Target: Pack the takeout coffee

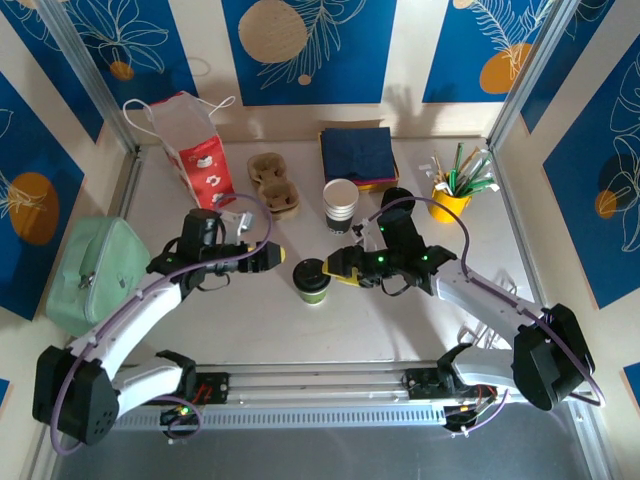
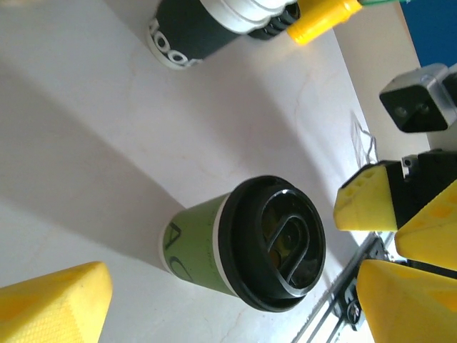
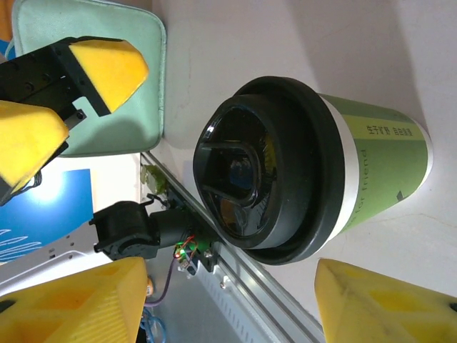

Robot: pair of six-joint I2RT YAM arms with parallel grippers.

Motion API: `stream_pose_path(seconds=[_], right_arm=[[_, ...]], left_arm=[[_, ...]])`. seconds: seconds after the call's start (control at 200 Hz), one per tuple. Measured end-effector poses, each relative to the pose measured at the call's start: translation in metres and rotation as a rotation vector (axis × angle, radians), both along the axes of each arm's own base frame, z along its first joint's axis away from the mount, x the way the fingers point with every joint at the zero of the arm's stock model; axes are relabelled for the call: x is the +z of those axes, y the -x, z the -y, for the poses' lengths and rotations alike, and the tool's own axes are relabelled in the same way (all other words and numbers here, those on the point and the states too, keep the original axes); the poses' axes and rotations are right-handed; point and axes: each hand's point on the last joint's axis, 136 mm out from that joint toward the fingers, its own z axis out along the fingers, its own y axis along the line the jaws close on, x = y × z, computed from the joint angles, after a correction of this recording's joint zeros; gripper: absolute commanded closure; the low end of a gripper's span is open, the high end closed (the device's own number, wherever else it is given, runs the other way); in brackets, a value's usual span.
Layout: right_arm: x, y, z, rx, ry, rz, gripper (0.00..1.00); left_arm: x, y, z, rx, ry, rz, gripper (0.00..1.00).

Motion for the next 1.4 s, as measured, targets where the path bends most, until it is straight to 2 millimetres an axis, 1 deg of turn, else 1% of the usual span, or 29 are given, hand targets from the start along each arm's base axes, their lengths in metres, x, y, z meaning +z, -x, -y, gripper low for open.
stream_pose_path(seconds=[0.255,0.47,0.685,0.95,1.261,1.401], right_arm=[[-0.010,-0.004,0.000,-0.024,0.028,-0.027,0.37],[-0.014,-0.007,0.001,-0.043,0.043,-0.031,0.37],[-0.018,-0.007,-0.001,-0.053,0.045,-0.057,0.37],[-0.024,-0.008,-0.007,-0.052,0.045,-0.076,0.37],[-0.030,-0.011,-0.009,-0.054,0.048,-0.086,0.37],[-0.031,-0.012,-0.010,-0.055,0.048,-0.089,0.38]], left_arm=[[-0.021,0.008,0.028,-0.108,0.013,-0.062,0.20],[-0.037,0.014,0.042,-0.157,0.001,-0.103,0.25],[-0.046,0.015,0.046,-0.175,-0.013,-0.115,0.28],[-0.047,0.018,0.049,-0.194,-0.019,-0.106,0.31],[-0.058,0.018,0.050,-0.191,-0.048,-0.124,0.34],[-0.059,0.019,0.051,-0.199,-0.055,-0.116,0.35]])
